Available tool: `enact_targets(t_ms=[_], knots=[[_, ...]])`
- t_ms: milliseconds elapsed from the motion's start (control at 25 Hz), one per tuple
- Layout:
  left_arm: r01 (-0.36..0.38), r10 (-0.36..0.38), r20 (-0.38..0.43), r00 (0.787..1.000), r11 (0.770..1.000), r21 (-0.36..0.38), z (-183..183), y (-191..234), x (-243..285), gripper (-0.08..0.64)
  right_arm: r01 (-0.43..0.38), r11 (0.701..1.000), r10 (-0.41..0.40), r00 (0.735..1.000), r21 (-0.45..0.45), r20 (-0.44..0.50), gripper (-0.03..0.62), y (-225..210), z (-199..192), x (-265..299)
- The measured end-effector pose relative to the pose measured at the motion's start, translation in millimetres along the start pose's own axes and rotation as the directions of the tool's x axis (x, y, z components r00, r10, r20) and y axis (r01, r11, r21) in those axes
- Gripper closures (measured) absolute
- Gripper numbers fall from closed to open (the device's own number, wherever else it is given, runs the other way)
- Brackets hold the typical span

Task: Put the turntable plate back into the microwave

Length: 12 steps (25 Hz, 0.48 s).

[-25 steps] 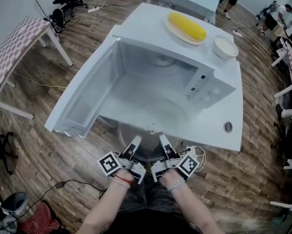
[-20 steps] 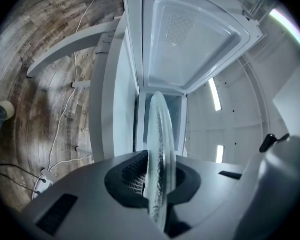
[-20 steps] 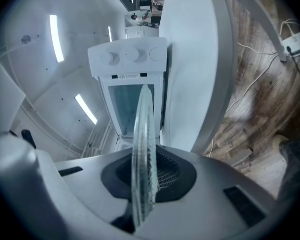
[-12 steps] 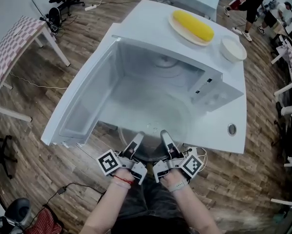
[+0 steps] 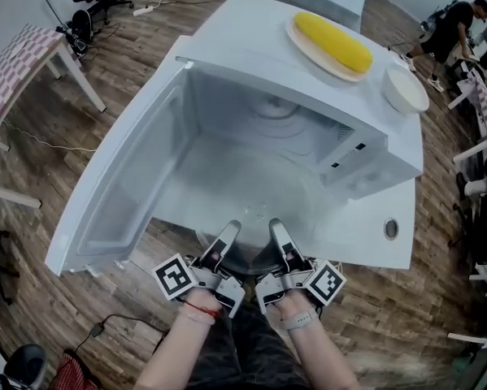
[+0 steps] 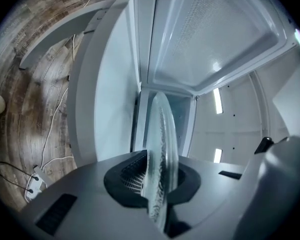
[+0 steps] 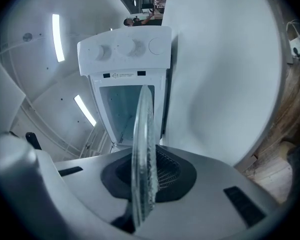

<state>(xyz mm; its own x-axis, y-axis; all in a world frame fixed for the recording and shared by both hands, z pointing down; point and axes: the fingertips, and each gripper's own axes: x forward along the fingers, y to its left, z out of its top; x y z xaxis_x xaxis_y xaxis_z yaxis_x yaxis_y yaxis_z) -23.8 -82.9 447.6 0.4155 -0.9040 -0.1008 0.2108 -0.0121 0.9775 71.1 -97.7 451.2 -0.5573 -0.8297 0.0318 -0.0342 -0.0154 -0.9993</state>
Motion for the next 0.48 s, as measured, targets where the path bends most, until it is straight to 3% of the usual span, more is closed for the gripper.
enact_targets(t_ms=[120,480], knots=[[-0.002,0.003,0.003,1.0,1.0,-0.023,4.2,-1.6,6.1,0.529,0.0,1.0,0.0,1.0,0.002,0.004,0.554,1.2,3.5,6.4],[-0.022,0.023,-0.021,1.0,1.0,0.019,25.5,2.4,39.8,0.529,-0.012,1.0,0.011,0.999,0.013,0.031,0.554,0.1,21.9,40.0]])
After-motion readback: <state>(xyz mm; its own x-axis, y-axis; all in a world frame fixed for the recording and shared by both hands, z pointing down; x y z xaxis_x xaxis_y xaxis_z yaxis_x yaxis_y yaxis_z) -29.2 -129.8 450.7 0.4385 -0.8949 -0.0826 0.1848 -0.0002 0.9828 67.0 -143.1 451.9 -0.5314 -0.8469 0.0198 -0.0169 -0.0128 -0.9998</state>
